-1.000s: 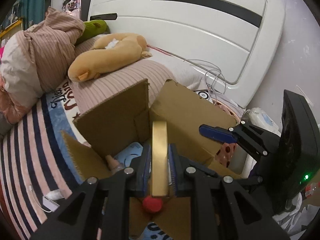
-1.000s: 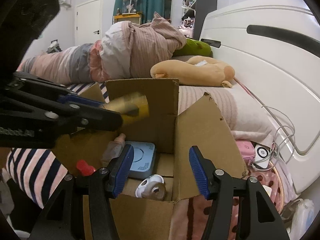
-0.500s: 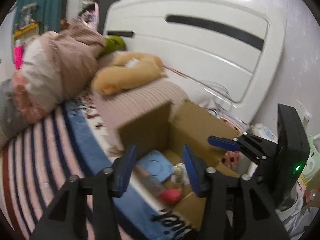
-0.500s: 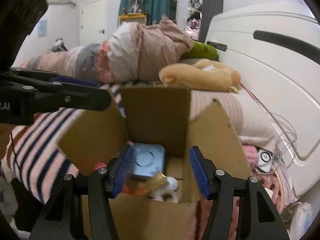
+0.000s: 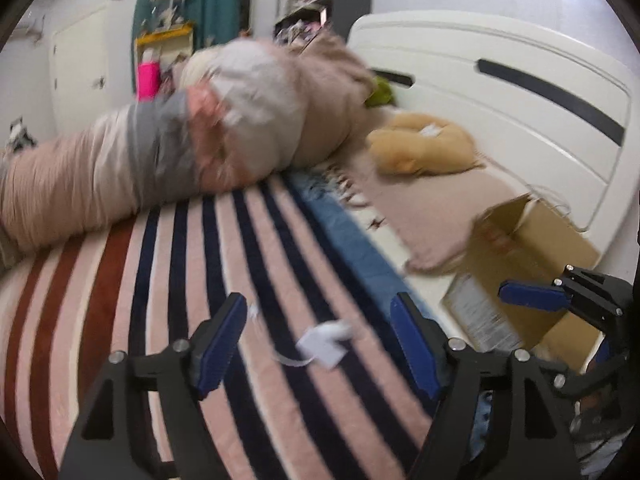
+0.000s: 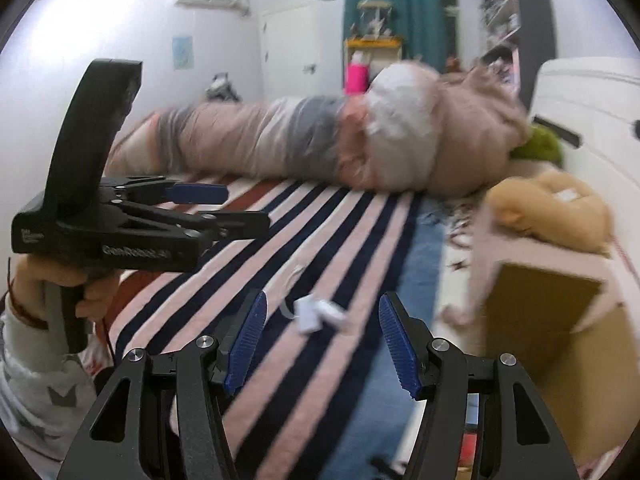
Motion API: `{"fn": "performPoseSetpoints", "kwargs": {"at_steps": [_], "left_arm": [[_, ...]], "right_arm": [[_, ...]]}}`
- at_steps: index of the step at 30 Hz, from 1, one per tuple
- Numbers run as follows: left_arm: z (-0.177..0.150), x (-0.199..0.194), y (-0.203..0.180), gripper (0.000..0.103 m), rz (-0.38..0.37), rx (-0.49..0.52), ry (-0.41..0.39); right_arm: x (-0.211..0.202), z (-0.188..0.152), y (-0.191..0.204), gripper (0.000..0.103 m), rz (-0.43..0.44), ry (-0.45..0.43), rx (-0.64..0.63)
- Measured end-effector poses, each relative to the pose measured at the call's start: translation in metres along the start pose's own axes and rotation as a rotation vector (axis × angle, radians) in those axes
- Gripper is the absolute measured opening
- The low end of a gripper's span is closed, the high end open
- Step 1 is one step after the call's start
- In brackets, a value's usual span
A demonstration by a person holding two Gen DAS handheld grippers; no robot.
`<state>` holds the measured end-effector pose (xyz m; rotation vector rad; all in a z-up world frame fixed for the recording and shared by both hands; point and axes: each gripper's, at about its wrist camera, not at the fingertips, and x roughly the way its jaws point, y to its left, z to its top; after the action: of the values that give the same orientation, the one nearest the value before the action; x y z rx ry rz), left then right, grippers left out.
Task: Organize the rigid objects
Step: 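Grasp the white card reader with the left gripper while the right grasps the small bottle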
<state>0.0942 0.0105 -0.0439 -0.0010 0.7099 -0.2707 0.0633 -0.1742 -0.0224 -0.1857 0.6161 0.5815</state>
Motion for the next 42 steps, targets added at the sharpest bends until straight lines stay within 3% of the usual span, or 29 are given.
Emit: {"fn": "performPoseSetpoints", "kwargs": {"at_steps": [4, 8, 13, 14, 16, 17, 21, 25, 27, 29, 31, 32, 33, 38, 42], "left_arm": [[-0.027, 0.030, 0.031, 0.071, 0.001, -0.080, 0.061], [-0.047, 0.053, 0.050, 0.071, -0.015, -0.138, 0.109], [-0.060, 0.073, 0.060, 0.071, -0.018, -0.171, 0.146], [-0.061, 0.075, 0.062, 0.071, -0.018, -0.175, 0.149], [-0.063, 0.079, 0.065, 0.071, -0.021, -0.182, 0.155], [-0.064, 0.080, 0.066, 0.071, -0.020, -0.185, 0.156], [-0.067, 0.076, 0.072, 0.071, -0.010, -0.186, 0.158], [-0.070, 0.070, 0.077, 0.071, -0.018, -0.193, 0.165], [-0.074, 0.068, 0.076, 0.071, -0.012, -0.184, 0.176], [-0.078, 0.069, 0.074, 0.071, -0.005, -0.179, 0.189], [-0.083, 0.070, 0.073, 0.071, -0.003, -0.182, 0.201], [-0.086, 0.070, 0.072, 0.071, -0.006, -0.184, 0.204], [-0.088, 0.071, 0.071, 0.071, -0.013, -0.187, 0.208], [-0.097, 0.087, 0.057, 0.071, -0.049, -0.146, 0.236], [-0.101, 0.107, 0.040, 0.071, -0.044, -0.067, 0.229]], "right_arm": [[0.063, -0.014, 0.012, 0.055, 0.068, 0.120, 0.026], [0.121, -0.034, 0.007, 0.055, 0.071, 0.209, 0.069], [0.176, -0.046, 0.001, 0.055, 0.094, 0.256, 0.058], [0.180, -0.046, 0.000, 0.054, 0.090, 0.252, 0.055], [0.192, -0.047, -0.003, 0.042, 0.079, 0.255, 0.057], [0.199, -0.048, -0.003, 0.024, 0.081, 0.273, 0.058], [0.200, -0.046, 0.001, 0.024, 0.117, 0.271, 0.080], [0.198, -0.048, 0.008, 0.024, 0.303, 0.305, 0.194], [0.199, -0.051, 0.021, 0.025, 0.346, 0.337, 0.187], [0.195, -0.052, 0.031, 0.026, 0.307, 0.341, 0.119], [0.187, -0.049, 0.029, 0.039, 0.257, 0.317, 0.086], [0.184, -0.048, 0.026, 0.052, 0.242, 0.305, 0.092], [0.178, -0.046, 0.017, 0.056, 0.213, 0.276, 0.105], [0.177, -0.038, -0.023, 0.056, 0.001, 0.214, 0.093], [0.204, -0.037, -0.039, 0.056, -0.025, 0.221, 0.072]]}}
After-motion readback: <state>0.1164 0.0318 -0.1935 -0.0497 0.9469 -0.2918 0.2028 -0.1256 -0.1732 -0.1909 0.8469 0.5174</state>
